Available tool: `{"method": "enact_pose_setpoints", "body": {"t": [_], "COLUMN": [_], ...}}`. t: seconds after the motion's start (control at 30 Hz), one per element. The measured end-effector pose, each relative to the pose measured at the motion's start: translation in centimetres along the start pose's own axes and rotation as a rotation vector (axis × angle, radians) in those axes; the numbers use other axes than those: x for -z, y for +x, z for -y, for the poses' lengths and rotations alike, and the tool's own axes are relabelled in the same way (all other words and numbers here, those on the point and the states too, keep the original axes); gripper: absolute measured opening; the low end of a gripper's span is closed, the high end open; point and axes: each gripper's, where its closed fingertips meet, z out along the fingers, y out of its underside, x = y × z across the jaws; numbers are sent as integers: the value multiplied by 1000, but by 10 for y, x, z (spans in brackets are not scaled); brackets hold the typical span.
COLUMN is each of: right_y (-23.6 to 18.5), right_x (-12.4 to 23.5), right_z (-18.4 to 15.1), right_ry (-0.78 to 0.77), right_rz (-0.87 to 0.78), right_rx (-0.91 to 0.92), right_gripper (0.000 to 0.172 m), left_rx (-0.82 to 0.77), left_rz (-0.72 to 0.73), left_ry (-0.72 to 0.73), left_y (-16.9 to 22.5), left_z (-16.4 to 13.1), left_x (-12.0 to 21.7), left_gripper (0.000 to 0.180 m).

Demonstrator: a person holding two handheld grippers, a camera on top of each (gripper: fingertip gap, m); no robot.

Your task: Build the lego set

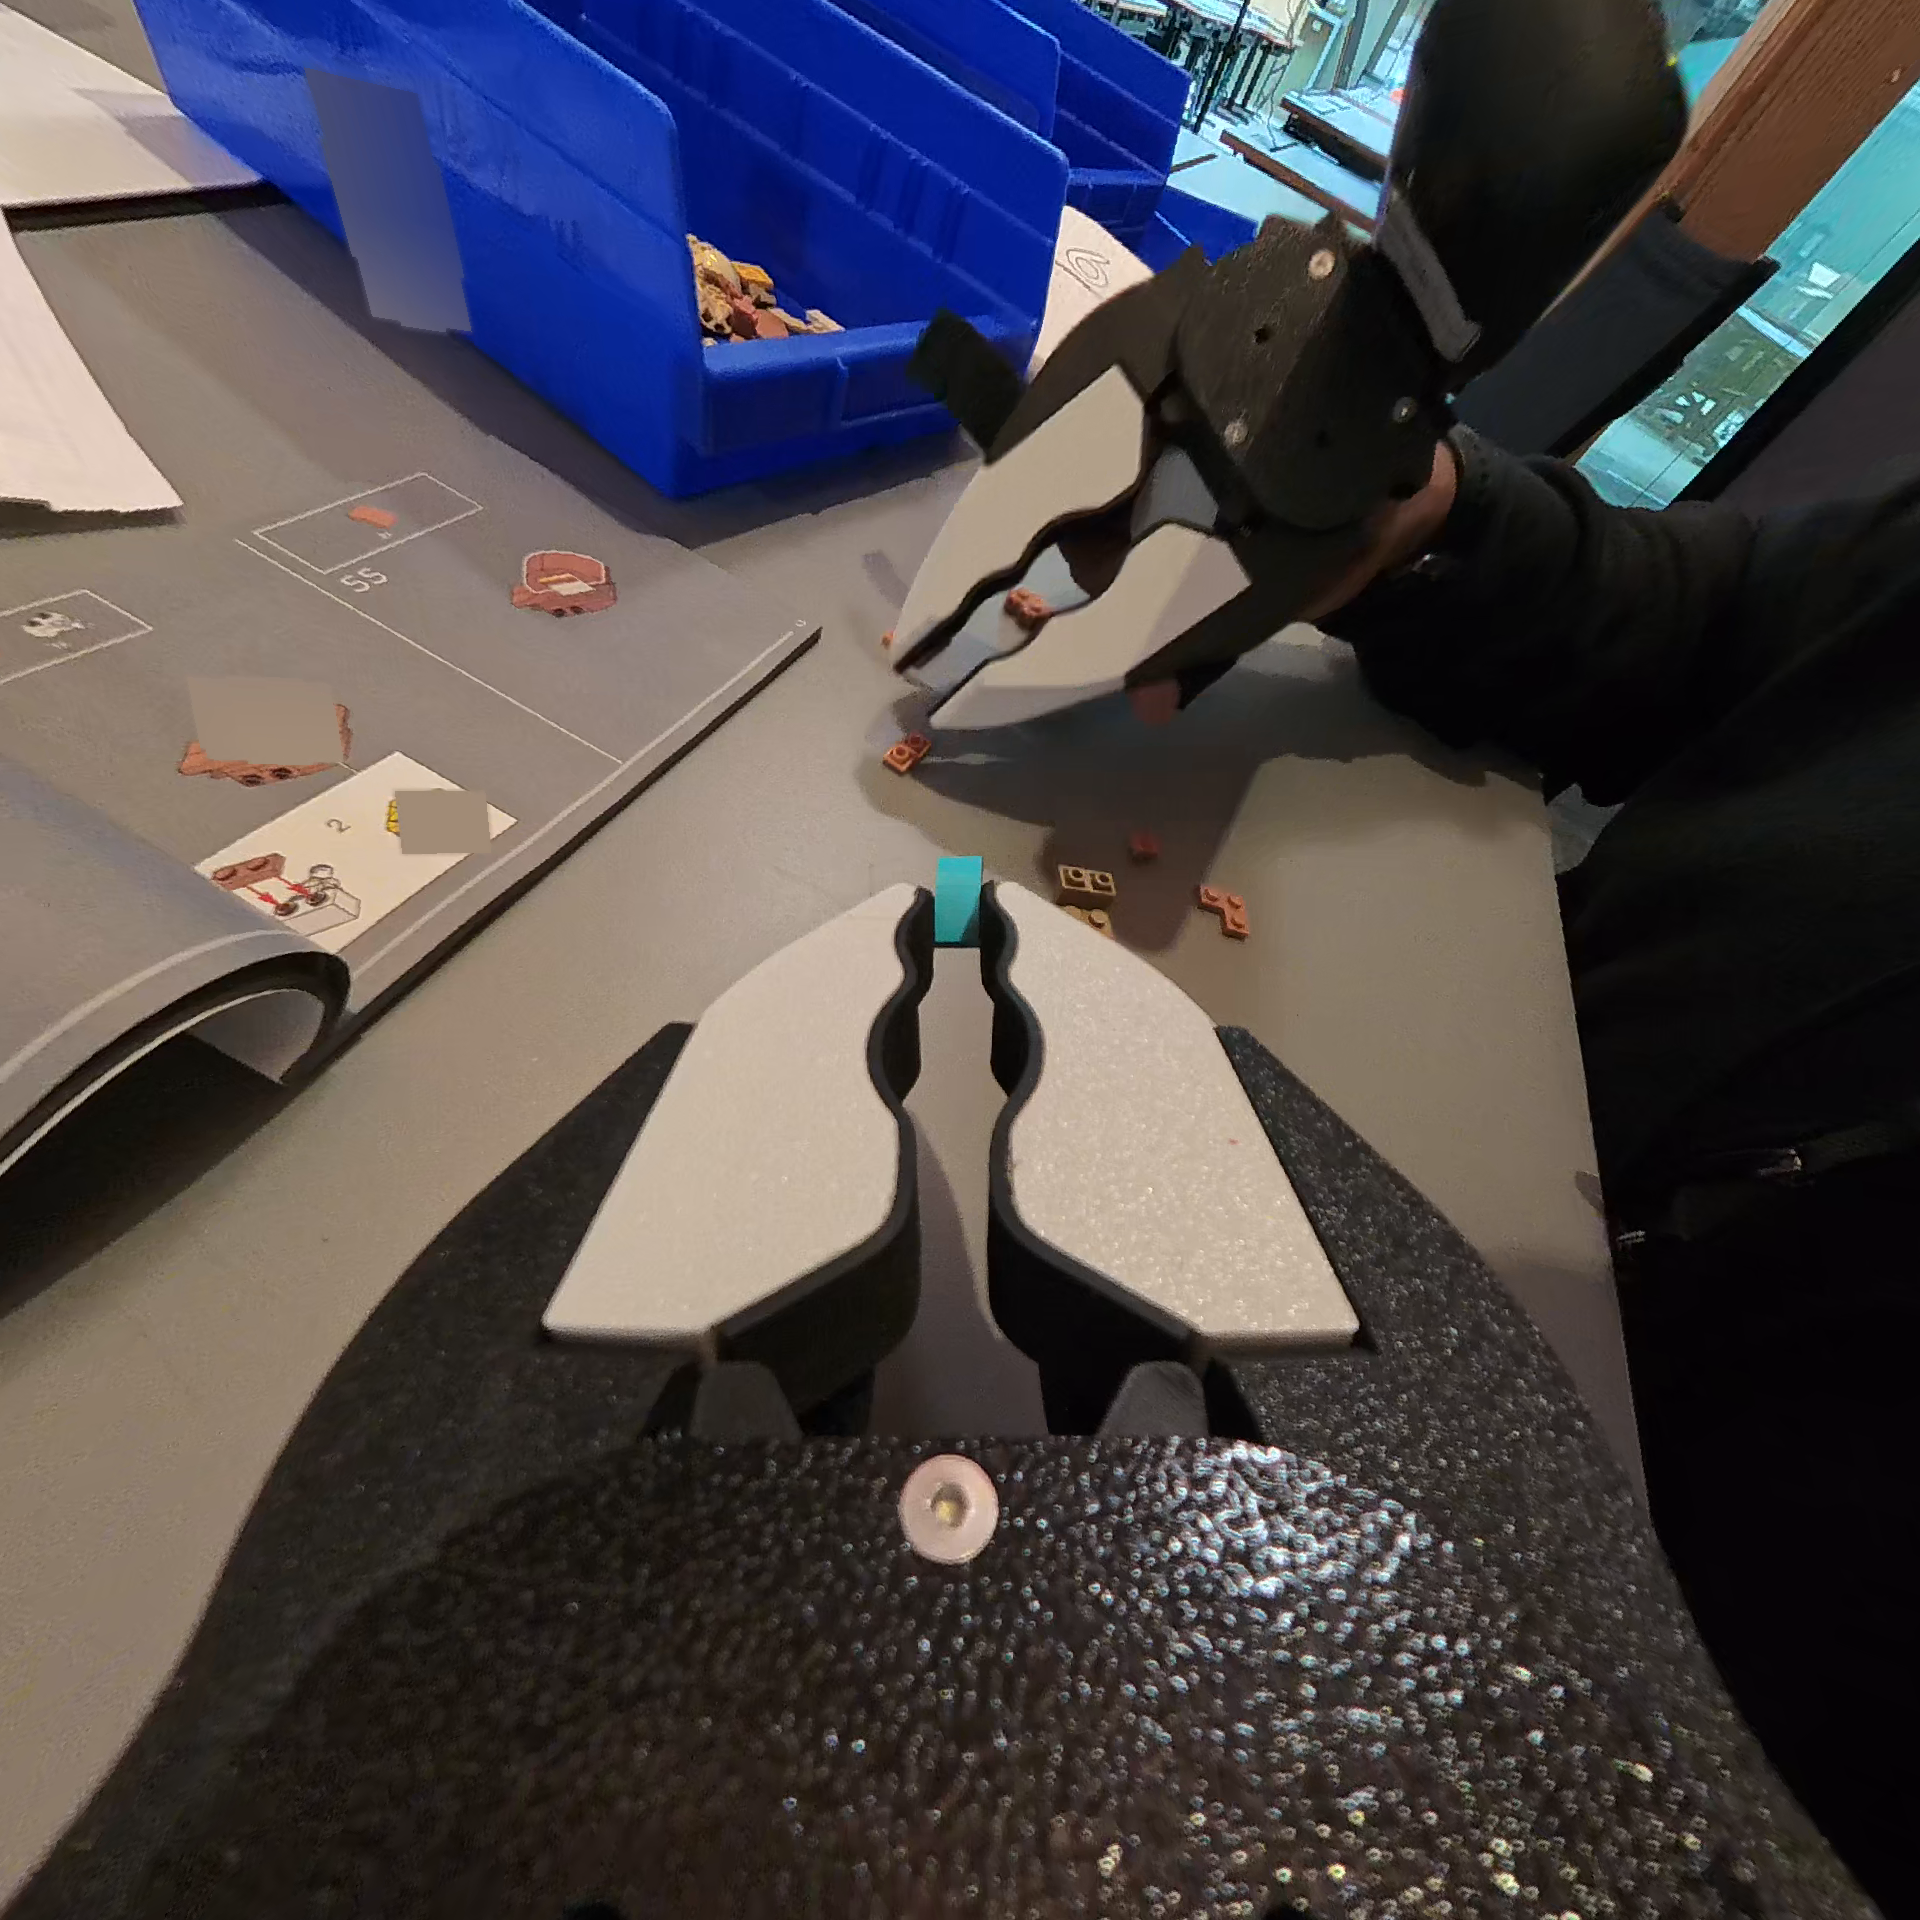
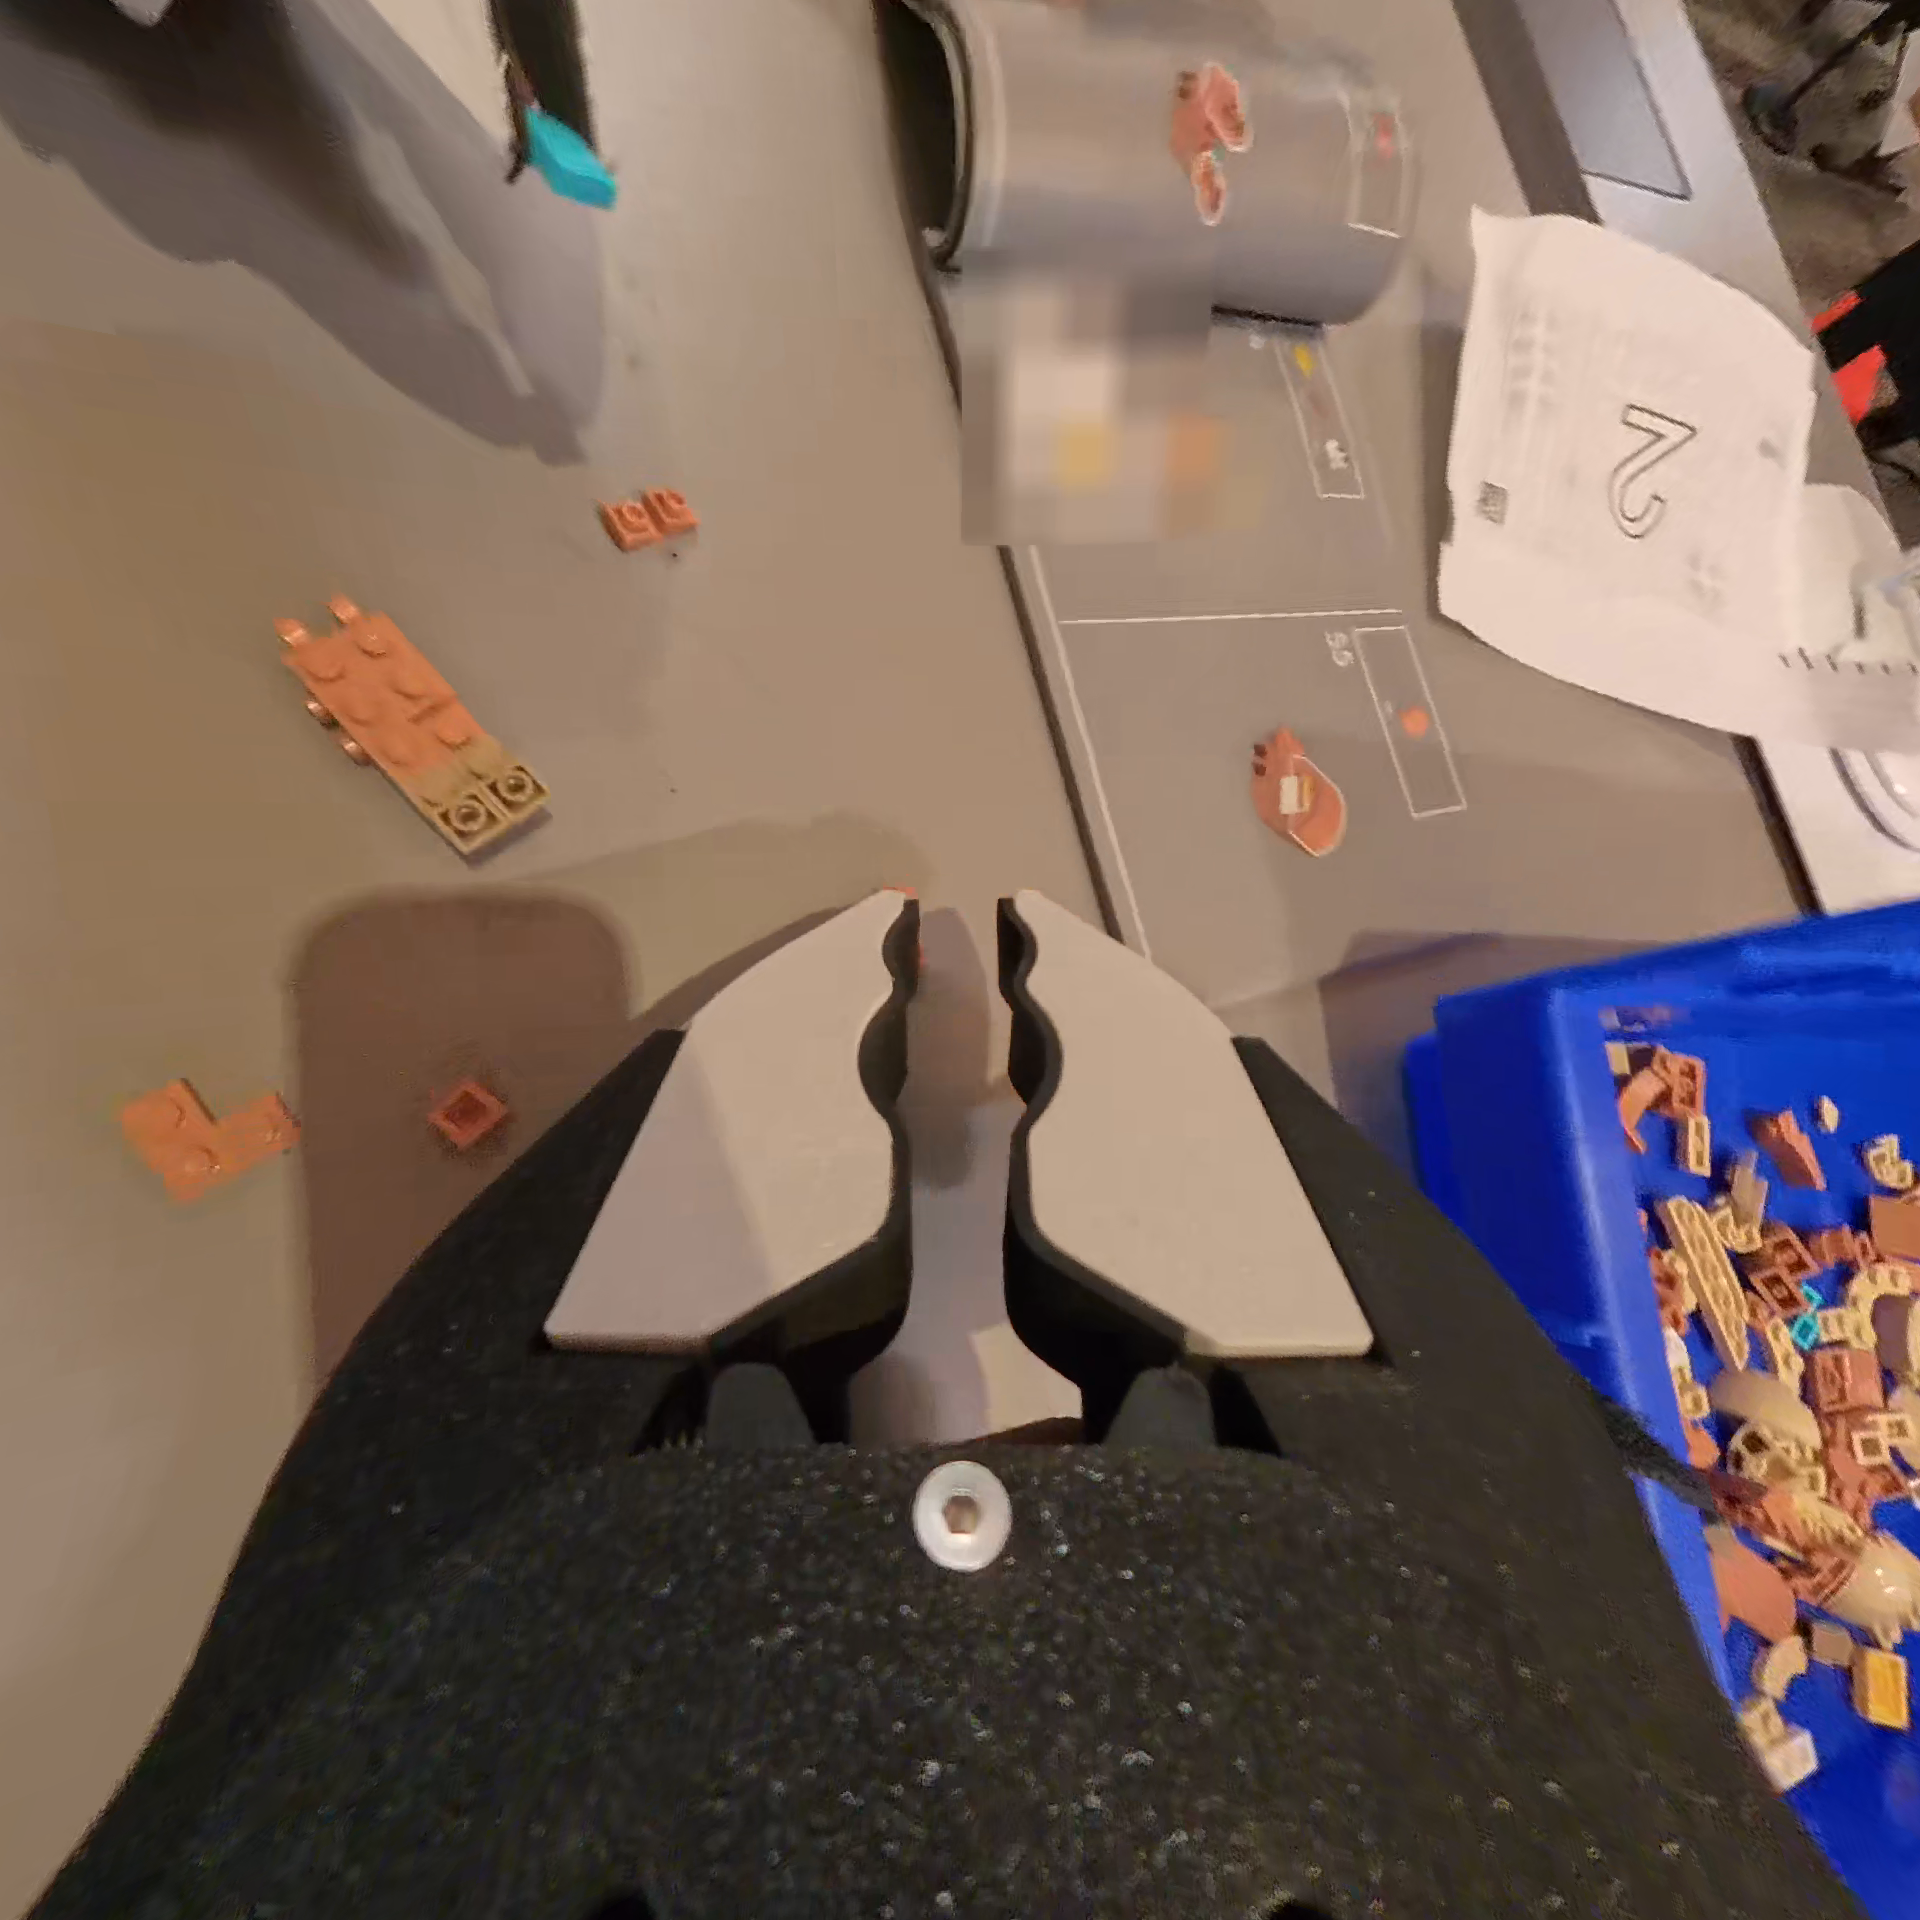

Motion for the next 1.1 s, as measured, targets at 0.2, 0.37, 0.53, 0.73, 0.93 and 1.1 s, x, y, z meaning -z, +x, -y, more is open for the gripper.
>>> {"method": "enact_pose_setpoints", "body": {"t": [0.2, 0.37, 0.53, 0.73, 0.93, 1.1], "right_y": [16, -6, -44, -64, -56, -38], "right_x": [-12, -16, -29, -47, -48, -39], "right_z": [-16, 31, 76, 75, 57, 35], "right_ry": [-142, -4, 64, -26, -83, -130], "right_rz": [-84, 48, 251, 376, 332, 276], "right_rx": [43, -2, 4, 11, 3, -28], "right_gripper": [7, 12, 12, 13, 4, 0], "left_rx": [-15, -11, -3, 8, 5, 1], "left_rz": [18, 47, 83, 118, 113, 111], "left_ry": [35, 67, 97, 111, 106, 86], "left_y": [0, -5, -13, -20, -19, -18], "left_z": [8, 14, 19, 20, 19, 16], "left_x": [7, 14, 21, 26, 25, 21], "left_gripper": [7, 7, 7, 7, 8, 7]}}
